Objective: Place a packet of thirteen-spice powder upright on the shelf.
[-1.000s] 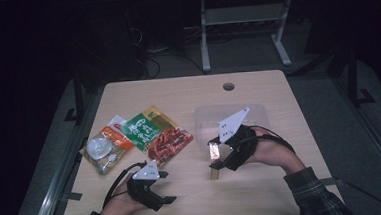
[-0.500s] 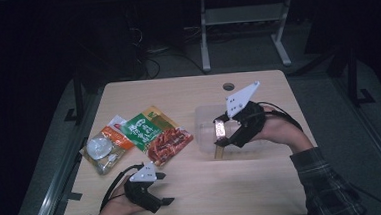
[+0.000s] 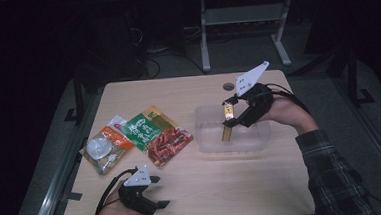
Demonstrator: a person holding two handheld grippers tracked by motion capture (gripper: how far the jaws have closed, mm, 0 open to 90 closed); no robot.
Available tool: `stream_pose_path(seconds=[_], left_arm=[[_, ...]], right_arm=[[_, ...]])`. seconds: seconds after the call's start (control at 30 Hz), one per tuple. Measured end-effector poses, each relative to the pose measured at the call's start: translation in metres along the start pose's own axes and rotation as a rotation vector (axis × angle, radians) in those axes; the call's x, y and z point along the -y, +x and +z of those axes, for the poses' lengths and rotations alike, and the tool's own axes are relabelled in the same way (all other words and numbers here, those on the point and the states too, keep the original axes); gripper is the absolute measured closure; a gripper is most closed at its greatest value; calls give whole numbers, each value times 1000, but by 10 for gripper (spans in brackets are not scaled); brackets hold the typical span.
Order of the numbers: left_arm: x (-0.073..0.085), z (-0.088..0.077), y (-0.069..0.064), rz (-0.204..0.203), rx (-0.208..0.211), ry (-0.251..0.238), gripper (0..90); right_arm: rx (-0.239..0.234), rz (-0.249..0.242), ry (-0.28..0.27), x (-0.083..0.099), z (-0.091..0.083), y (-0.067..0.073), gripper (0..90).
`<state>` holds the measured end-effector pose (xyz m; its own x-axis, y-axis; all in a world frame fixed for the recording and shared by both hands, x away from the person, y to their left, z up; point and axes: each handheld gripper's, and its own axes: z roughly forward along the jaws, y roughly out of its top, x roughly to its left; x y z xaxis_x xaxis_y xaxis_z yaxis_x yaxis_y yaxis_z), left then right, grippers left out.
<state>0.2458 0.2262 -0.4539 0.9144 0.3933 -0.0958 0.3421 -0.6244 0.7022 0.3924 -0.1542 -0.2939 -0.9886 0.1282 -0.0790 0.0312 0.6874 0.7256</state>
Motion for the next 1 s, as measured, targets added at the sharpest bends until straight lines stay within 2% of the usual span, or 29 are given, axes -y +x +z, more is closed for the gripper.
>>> stream_pose_path(seconds=[0.2,0.37,0.73,0.87,1.0], left_arm=[[3,-1,-2,-24,-4,-2,140],[6,-3,-3,-35,-12,-6,139],[9,-5,-5,-42,-20,-4,139],[9,-6,-5,-42,-18,-4,139],[9,-6,-5,-39,-18,-7,139]], right_arm=[[-3,11,16,10,7,-18,312],[-12,19,10,16,12,-27,312],[-44,0,16,23,20,-34,311],[-59,-5,61,27,30,-37,311],[-69,1,77,29,36,-39,311]])
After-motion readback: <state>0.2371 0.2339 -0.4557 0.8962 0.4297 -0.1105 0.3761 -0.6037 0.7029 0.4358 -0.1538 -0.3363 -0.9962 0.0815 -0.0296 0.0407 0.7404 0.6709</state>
